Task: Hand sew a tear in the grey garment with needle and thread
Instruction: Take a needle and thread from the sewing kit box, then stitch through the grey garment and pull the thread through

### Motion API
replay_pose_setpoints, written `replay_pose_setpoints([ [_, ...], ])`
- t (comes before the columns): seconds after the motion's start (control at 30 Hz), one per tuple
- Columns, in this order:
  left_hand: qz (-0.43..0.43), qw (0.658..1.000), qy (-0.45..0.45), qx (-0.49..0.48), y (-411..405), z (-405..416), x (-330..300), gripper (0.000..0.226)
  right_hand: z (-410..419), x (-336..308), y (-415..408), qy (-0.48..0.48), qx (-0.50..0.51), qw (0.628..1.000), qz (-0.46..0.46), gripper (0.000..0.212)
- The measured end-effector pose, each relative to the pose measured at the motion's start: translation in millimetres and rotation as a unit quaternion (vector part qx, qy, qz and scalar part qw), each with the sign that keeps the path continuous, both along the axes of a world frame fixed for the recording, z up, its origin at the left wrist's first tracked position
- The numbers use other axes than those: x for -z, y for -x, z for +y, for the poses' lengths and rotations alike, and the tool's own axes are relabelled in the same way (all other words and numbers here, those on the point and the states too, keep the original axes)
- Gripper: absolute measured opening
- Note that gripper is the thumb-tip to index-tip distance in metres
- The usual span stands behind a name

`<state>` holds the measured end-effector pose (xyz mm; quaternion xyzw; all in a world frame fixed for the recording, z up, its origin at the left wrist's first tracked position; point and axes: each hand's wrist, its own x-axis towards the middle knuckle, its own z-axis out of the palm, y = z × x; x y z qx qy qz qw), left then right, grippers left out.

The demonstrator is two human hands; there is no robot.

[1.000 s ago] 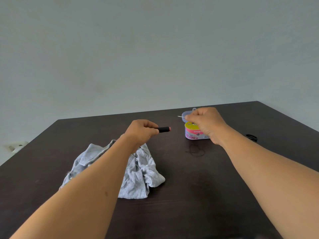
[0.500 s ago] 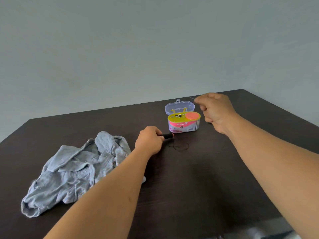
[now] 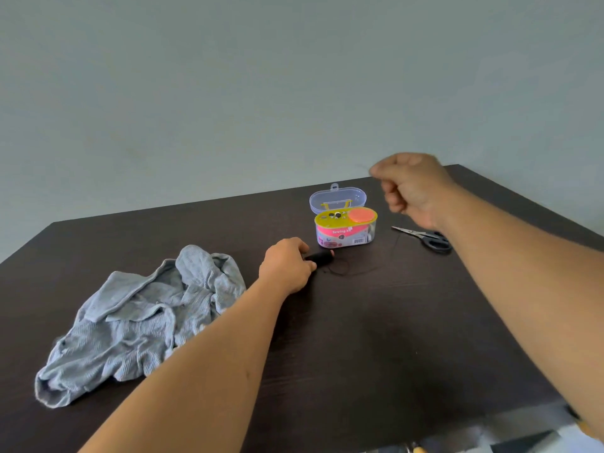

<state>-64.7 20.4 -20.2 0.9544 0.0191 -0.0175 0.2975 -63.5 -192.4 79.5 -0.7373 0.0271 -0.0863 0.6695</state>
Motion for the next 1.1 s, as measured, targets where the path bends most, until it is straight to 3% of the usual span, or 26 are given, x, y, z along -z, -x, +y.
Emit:
replay_pose_setpoints([
  [0.2, -0.021, 1.0, 0.007, -0.001, 11.1, 13.1, -6.7, 0.043, 43.0, 33.3, 8.0, -0.032, -0.069, 0.996, 0.049, 0.012],
  [0.4, -0.076, 0.997, 0.025, 0.008, 28.1, 37.7, -25.9, 0.024, 85.0, 43.5, 20.7, 0.014, -0.076, 0.994, 0.077, 0.029],
  [0.6, -0.088, 0.995, 0.028, -0.047, 52.4, 107.9, -56.9, 0.019, 134.8, 54.2, 32.5, 0.029, -0.141, 0.986, 0.084, 0.009],
  [0.67, -0.054, 0.991, 0.11, -0.057, 62.8, 136.5, -65.8, 0.018, 156.5, 56.3, 37.4, 0.034, -0.158, 0.984, 0.073, 0.013],
  [0.73, 0.011, 0.966, 0.253, -0.047, 73.0, 154.9, -73.3, 0.015, 176.7, 54.9, 43.0, 0.035, -0.179, 0.982, 0.059, 0.014],
  [0.8, 0.03, 0.944, 0.327, -0.038, 77.3, 164.8, -76.3, 0.012, 193.5, 51.3, 49.1, 0.024, -0.201, 0.978, 0.05, 0.013],
  [0.97, -0.024, 0.947, 0.315, -0.057, 78.5, 176.7, -74.1, 0.004, 218.8, 45.3, 56.9, 0.007, -0.225, 0.974, 0.033, 0.008],
  [1.1, -0.026, 0.97, 0.237, -0.05, 81.5, 180.0, -73.0, 0.006, 221.8, 46.3, 52.5, 0.049, -0.228, 0.972, 0.006, 0.008],
])
